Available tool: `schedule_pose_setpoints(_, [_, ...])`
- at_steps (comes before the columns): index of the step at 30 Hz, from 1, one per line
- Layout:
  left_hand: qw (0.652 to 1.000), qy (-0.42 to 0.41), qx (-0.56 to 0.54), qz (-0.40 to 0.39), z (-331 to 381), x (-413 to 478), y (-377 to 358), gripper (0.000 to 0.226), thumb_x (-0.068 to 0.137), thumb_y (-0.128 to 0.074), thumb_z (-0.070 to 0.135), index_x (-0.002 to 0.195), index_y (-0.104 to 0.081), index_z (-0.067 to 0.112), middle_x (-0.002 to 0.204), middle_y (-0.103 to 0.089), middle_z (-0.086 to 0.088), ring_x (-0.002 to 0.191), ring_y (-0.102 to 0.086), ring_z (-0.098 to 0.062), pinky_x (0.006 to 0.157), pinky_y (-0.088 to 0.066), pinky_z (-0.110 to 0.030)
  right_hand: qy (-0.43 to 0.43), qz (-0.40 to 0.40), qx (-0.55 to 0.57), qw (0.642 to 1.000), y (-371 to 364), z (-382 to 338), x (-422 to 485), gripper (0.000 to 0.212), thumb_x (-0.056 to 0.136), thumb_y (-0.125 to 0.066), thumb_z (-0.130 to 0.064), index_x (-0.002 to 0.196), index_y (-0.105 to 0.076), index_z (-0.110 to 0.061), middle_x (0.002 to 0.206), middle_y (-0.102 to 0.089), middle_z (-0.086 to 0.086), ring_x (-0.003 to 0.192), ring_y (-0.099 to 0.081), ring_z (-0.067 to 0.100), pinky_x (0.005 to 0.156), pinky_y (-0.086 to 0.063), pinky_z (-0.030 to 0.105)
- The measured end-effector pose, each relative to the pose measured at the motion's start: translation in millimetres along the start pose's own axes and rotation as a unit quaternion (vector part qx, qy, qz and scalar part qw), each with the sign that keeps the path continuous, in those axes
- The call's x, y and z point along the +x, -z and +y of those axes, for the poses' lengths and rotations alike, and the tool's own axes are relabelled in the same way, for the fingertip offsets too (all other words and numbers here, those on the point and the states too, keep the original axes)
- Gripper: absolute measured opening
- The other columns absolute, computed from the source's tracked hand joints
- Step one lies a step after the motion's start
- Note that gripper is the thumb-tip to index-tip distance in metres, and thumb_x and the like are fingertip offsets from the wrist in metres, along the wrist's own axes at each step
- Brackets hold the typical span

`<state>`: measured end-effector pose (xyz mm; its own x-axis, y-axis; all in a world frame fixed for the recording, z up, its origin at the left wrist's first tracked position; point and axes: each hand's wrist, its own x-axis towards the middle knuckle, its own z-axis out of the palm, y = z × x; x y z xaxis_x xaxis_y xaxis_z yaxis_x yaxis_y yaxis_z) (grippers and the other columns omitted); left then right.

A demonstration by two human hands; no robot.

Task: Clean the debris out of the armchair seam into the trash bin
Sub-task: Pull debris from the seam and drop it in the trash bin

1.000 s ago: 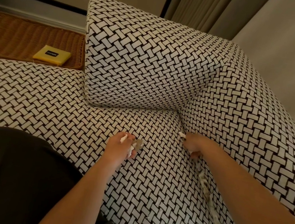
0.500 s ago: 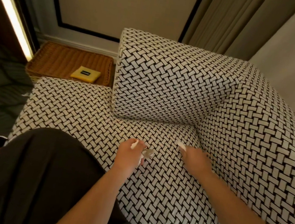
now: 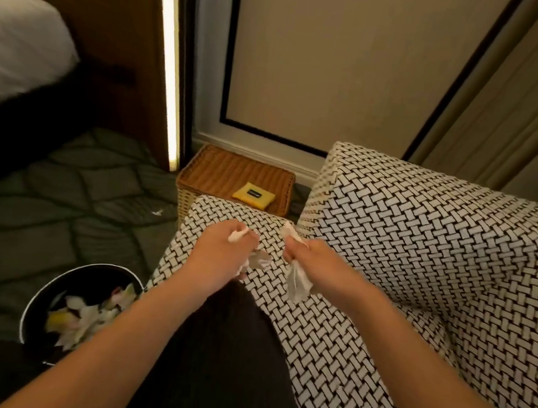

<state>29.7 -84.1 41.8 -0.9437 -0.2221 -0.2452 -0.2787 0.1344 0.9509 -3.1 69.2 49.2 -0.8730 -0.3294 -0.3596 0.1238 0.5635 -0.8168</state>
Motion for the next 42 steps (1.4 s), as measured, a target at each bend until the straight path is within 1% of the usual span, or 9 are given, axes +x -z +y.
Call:
schedule_pose_setpoints(4, [0.996,0.026,-0.038,0.071,-11.5,8.4,54.1,0.014,0.09,-0.054,0.022,0.09,-0.063,0.011,0.077,-0.059,-0.006,0.058,-0.052,-0.014,0.049,-0.046,-0.023,0.034,-0.037,0.018,0.999,-35.8,-45.0,22.9,0.036,0.097,-0.036,-0.044,0.075,-0.052,-0.02,0.069,-0.054,-0.002,0.064,-0.053,0.014,0.069,-0.048,0.03])
schedule_pose_setpoints(8, [0.977,0.095,-0.128,0.145,-33.0,12.3,107.3,0.022,0.09,-0.051,0.024,0.074,-0.062,0.014,0.077,-0.06,-0.005,0.069,-0.056,-0.02,0.077,-0.05,-0.035,0.053,-0.082,-0.028,0.995,-91.2,-80.8,50.0,0.033,0.097,-0.037,-0.041,0.076,-0.052,-0.02,0.075,-0.056,0.0,0.071,-0.054,0.017,0.064,-0.045,0.029])
schedule_pose_setpoints(11, [0.964,0.116,-0.19,0.143,-42.0,11.2,130.9,0.027,0.093,-0.039,0.02,0.074,-0.056,0.011,0.081,-0.055,-0.011,0.066,-0.051,-0.019,0.064,-0.044,-0.031,0.047,-0.109,-0.029,0.993,-124.0,-86.3,70.3,0.034,0.097,-0.038,-0.038,0.071,-0.053,-0.021,0.081,-0.056,0.004,0.078,-0.054,0.021,0.059,-0.043,0.029])
schedule_pose_setpoints(13, [0.972,0.105,-0.146,0.148,-60.7,11.5,150.1,0.019,0.091,-0.039,0.011,0.084,-0.056,0.013,0.079,-0.054,-0.006,0.064,-0.05,-0.016,0.057,-0.043,-0.027,0.031,-0.132,-0.022,0.991,-152.7,-86.6,86.3,0.036,0.097,-0.038,-0.036,0.068,-0.052,-0.02,0.074,-0.054,0.004,0.067,-0.052,0.018,0.052,-0.039,0.025])
schedule_pose_setpoints(17, [0.977,0.122,-0.068,0.163,-109.8,20.2,175.9,0.023,0.091,-0.042,0.013,0.112,-0.05,0.02,0.091,-0.057,-0.001,0.076,-0.057,-0.016,0.067,-0.049,-0.033,-0.012,-0.151,-0.026,0.988,-202.9,-71.9,113.8,0.033,0.097,-0.039,-0.034,0.07,-0.052,-0.019,0.069,-0.051,0.001,0.061,-0.048,0.016,0.048,-0.037,0.024])
schedule_pose_setpoints(22, [0.964,0.169,-0.087,0.184,-150.5,33.2,198.4,0.019,0.092,-0.046,0.013,0.107,-0.057,0.014,0.09,-0.058,-0.004,0.071,-0.056,-0.015,0.062,-0.049,-0.028,-0.064,-0.152,-0.036,0.986,-241.7,-52.6,148.8,0.029,0.097,-0.037,-0.034,0.077,-0.05,-0.017,0.07,-0.049,0.003,0.058,-0.046,0.016,0.045,-0.031,0.025])
schedule_pose_setpoints(28, [0.944,0.228,-0.097,0.217,-200.9,64.8,208.8,0.019,0.089,-0.05,0.009,0.106,-0.06,0.009,0.085,-0.059,-0.007,0.074,-0.057,-0.023,0.075,-0.05,-0.036,-0.128,-0.157,-0.05,0.978,-284.6,-31.0,195.1,0.02,0.097,-0.036,-0.033,0.09,-0.048,-0.018,0.073,-0.044,0.002,0.058,-0.041,0.016,0.044,-0.029,0.025])
schedule_pose_setpoints(34, [0.944,0.262,-0.024,0.202,-224.8,101.8,216.9,0.019,0.088,-0.045,0.01,0.102,-0.057,0.014,0.11,-0.061,-0.021,0.104,-0.058,-0.038,0.089,-0.049,-0.043,-0.185,-0.142,-0.041,0.972,-319.2,-10.1,225.7,0.015,0.096,-0.037,-0.028,0.091,-0.044,-0.016,0.073,-0.045,0.003,0.054,-0.04,0.015,0.04,-0.029,0.021])
schedule_pose_setpoints(42, [0.944,0.283,0.069,0.158,-245.0,129.0,226.0,0.025,0.091,-0.049,0.013,0.115,-0.056,0.008,0.121,-0.054,-0.015,0.107,-0.051,-0.029,0.086,-0.043,-0.034,-0.207,-0.148,-0.071,0.964,-339.3,6.5,245.9,0.016,0.096,-0.036,-0.025,0.092,-0.043,-0.011,0.069,-0.037,0.004,0.057,-0.035,0.016,0.048,-0.028,0.024])
